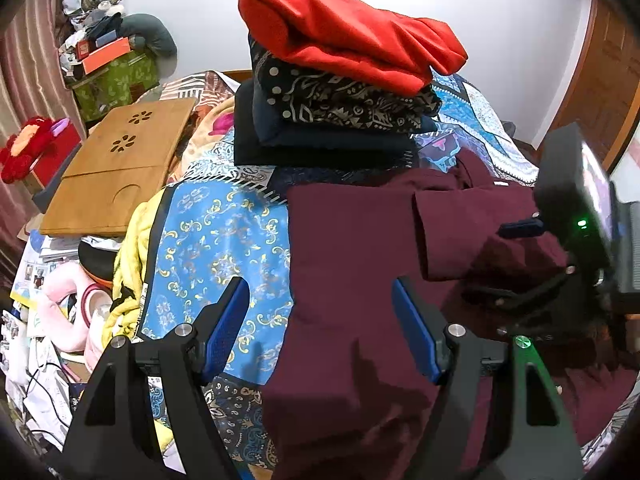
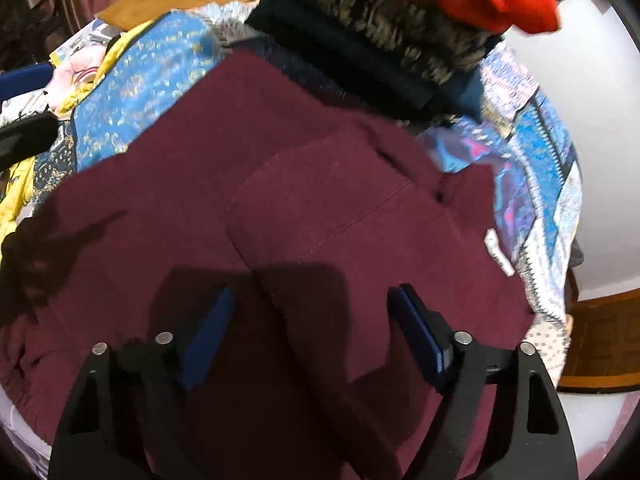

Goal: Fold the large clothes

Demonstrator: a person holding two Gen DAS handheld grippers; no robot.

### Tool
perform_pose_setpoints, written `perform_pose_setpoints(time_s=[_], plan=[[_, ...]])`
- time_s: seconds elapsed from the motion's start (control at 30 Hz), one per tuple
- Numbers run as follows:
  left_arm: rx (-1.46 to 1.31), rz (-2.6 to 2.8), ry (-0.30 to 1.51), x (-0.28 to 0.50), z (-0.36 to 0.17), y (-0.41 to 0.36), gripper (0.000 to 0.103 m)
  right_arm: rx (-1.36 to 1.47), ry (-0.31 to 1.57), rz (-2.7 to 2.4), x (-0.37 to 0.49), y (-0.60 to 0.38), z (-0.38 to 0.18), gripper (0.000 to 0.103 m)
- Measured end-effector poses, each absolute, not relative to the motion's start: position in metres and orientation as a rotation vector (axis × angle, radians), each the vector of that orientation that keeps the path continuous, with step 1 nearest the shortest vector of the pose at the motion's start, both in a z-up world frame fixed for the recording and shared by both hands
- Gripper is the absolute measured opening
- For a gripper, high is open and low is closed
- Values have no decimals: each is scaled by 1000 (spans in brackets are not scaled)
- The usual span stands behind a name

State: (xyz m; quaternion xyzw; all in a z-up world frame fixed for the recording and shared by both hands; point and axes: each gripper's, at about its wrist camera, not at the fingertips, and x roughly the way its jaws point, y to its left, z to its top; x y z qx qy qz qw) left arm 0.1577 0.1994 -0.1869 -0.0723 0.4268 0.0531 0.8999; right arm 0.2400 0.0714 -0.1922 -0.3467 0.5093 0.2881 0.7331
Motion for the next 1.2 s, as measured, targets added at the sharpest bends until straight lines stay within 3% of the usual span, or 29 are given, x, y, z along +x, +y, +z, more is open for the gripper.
perform_pose_setpoints(time_s=[0.03, 0.07, 0.1, 0.27, 0.33, 0.83, 1.2], plan=[[-152, 110, 883, 158, -187, 200, 72, -759, 1121, 630, 241, 72, -194, 70], [-154, 110, 883, 158, -186, 200, 72, -751, 1120, 625, 241, 71, -196, 55], [-154, 111, 881, 158, -186, 201, 72, -730, 1119, 630, 241, 70, -195, 49], [-154, 109, 872, 157, -182, 197, 72, -693, 1078, 600, 239, 61, -184, 20], [-144, 105, 865, 157, -180, 194, 72, -636, 1068, 598, 240, 52, -174, 17], [-128, 12, 936, 182, -193, 141, 72, -63, 795, 432, 231, -89, -55, 15], [-92, -67, 1022, 196, -215, 94, 72, 252, 848, 235, 214, -197, -84, 15]])
